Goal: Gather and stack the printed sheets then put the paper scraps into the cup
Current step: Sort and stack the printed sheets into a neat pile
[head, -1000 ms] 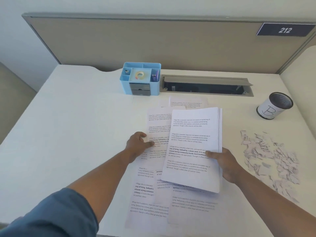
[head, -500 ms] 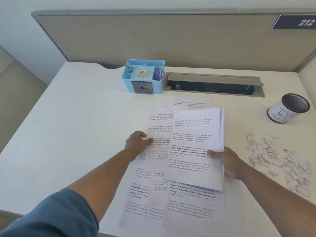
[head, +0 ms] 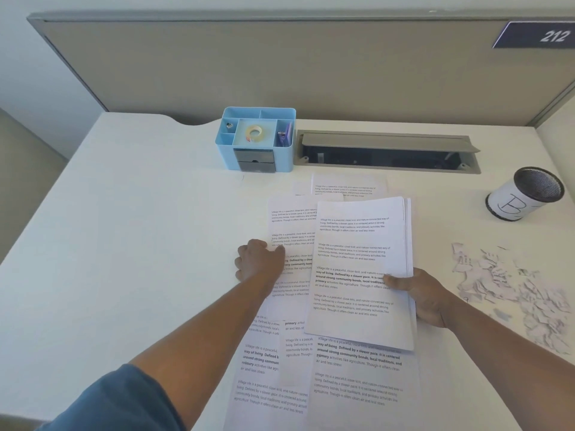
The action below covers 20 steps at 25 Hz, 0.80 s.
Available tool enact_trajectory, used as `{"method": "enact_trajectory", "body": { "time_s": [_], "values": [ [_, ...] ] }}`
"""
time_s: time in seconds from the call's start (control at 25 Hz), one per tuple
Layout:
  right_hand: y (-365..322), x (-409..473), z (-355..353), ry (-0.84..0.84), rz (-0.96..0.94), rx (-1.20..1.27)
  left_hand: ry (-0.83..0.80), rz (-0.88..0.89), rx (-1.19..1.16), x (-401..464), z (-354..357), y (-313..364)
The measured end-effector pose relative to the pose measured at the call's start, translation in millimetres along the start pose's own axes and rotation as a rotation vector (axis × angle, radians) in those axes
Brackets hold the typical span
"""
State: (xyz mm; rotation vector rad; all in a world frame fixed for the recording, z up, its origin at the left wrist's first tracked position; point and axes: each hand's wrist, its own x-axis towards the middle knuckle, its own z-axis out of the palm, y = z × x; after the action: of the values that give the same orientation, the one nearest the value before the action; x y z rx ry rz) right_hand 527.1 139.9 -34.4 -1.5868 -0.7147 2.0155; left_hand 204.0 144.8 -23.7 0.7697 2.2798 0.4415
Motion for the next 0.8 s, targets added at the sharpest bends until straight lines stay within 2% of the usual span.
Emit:
{"method": "enact_trajectory", "body": {
  "time_s": [0.12, 0.32, 0.8],
  "values": [
    [-1.5, -2.6, 2.4, 0.024, 0.006, 0.006, -0.059, -0.073, -0.109, 8.9, -4.3, 5.3],
    [-1.4, -2.8, 2.8, 0.035, 0.007, 0.017, -0.119, -0.084, -0.295, 12.1, -4.9, 4.1],
    [0.3, -2.5, 6.1, 0.081, -0.004, 0.021, -0.156, -0.062, -0.232, 24.5, -11.2, -9.5]
  ]
}}
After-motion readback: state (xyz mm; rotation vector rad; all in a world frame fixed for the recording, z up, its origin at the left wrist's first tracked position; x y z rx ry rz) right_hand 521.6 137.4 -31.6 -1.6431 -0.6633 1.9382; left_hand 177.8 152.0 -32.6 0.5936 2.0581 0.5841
